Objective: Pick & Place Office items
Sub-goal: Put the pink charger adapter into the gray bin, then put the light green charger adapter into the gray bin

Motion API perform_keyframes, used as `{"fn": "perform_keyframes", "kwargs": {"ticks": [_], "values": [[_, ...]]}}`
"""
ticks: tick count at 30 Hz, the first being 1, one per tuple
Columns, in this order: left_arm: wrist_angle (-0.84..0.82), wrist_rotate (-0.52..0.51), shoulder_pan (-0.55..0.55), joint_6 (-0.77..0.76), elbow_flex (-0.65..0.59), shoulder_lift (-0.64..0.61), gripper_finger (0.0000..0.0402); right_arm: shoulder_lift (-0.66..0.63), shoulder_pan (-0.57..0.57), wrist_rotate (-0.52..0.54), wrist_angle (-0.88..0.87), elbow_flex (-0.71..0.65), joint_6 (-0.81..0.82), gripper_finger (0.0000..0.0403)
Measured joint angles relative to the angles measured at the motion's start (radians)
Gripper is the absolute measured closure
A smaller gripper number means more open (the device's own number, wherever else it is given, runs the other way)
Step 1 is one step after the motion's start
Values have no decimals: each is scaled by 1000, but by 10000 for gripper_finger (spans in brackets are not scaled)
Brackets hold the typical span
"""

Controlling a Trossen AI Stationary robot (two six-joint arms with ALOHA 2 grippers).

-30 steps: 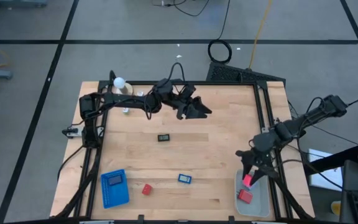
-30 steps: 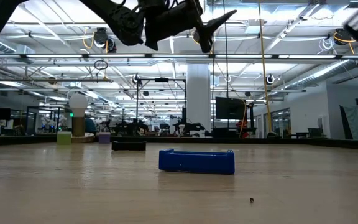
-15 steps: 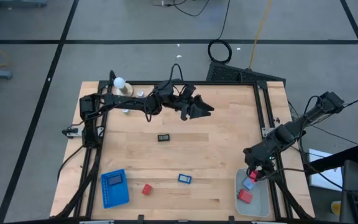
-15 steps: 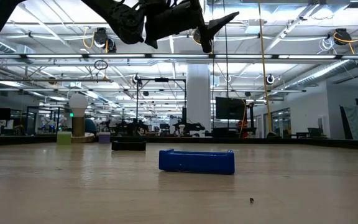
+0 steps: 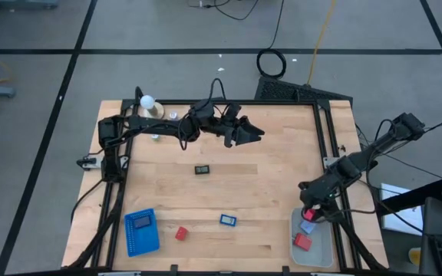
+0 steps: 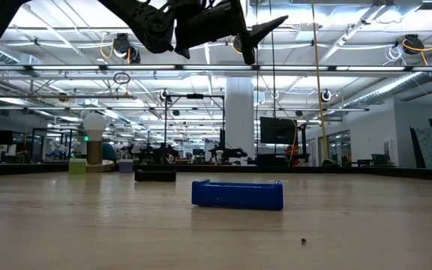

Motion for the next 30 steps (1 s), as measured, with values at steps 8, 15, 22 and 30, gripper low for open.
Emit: {"fn": "perform_keyframes", "kwargs": {"ticks": [8, 15, 22, 30], "values": [[-1, 0, 0, -1, 0, 1, 133, 0, 0, 0, 74, -15, 50, 223], [-1, 0, 0, -10, 0, 1, 133, 0, 0, 0, 119, -15, 82, 198], [1, 54, 8, -13, 0, 1, 133, -7, -4, 4, 258, -15, 78, 182], [134, 211, 48, -19, 0, 2, 133, -85, -105, 37, 526, -14, 78, 161]]}}
